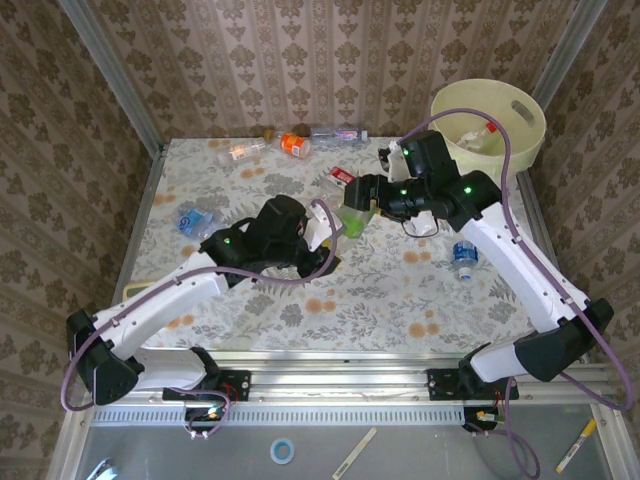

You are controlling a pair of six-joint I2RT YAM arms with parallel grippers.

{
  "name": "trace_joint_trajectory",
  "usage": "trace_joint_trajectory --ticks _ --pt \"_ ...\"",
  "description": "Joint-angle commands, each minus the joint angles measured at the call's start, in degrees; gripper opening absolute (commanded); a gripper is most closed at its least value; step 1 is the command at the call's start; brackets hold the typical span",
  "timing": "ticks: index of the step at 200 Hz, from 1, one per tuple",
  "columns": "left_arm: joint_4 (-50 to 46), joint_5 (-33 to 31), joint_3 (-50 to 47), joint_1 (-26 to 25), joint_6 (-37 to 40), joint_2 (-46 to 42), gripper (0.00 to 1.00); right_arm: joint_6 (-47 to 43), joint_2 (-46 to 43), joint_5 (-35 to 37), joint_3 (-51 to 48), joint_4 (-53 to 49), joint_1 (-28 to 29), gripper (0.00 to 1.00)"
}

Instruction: Throw the plastic bottles in the bin

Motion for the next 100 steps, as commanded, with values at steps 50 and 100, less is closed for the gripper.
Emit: trace_joint_trajectory --ticks 50,100 --pt "3.2 -2.5 1.2 0.1 0.4 0.1 0.72 -1.1 0.1 1.0 4.8 -3.9 0.2 0.32" --pt "12.7 3.3 -4.9 10.0 -12.0 -5.8 1.00 -6.3 -0.3 13.6 14.8 -9.9 -0.7 0.19"
